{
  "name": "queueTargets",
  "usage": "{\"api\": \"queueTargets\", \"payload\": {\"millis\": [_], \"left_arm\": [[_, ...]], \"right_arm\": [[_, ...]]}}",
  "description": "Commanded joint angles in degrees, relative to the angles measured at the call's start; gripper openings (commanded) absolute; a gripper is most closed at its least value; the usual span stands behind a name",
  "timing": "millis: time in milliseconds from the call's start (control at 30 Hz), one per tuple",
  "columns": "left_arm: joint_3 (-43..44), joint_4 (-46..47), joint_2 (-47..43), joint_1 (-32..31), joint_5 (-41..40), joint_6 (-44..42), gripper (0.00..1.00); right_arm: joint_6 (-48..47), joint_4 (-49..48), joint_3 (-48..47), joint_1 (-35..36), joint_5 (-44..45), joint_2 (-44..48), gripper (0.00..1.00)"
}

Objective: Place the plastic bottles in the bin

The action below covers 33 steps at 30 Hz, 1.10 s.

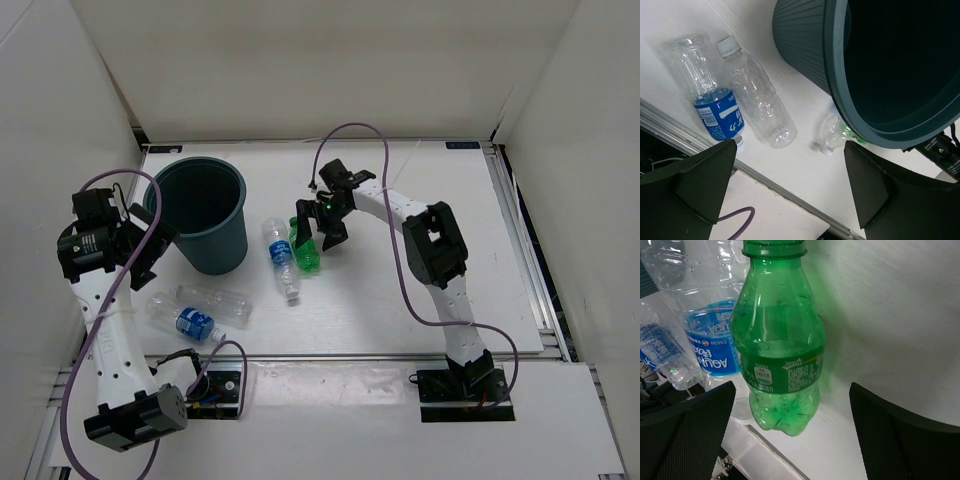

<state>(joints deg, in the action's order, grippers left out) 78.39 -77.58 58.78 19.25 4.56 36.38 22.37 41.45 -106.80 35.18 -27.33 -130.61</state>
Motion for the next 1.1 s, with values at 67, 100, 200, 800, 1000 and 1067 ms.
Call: {"api": "queueTargets", "payload": {"millis": [67, 100, 200, 800, 1000, 1067], "left_arm": [[1.0, -3.8, 1.0, -0.3, 1.7, -0.9, 1.00], [1.0, -3.8, 1.0, -0.3, 1.7, -0.9, 1.00], [1.0, -3.8, 1.0, -0.3, 2.2, -0.9, 1.00], [2.9, -2.7, 0.5, -0.3, 7.3, -2.5, 1.00], [2.9, -2.7, 0.5, -0.3, 6.8, -2.5, 1.00], [2.9, -2.7, 0.5, -0.9, 7.3, -2.5, 1.00]], "right_arm": [[0.5, -0.1, -1.1, 0.4, -1.6, -1.1, 0.92], [0.5, -0.7, -0.6, 0.4, -1.6, -1.1, 0.89], [0.0, -0.7, 1.1, -0.2, -3.1, -1.1, 0.67], [4.8, -3.0, -4.2, 0.0, -4.8, 19.9, 0.27], [6.7, -3.0, -26.5, 5.8, -4.5, 12.9, 0.26], [6.7, -4.9, -36.5, 7.5, -5.3, 7.5, 0.31]]}}
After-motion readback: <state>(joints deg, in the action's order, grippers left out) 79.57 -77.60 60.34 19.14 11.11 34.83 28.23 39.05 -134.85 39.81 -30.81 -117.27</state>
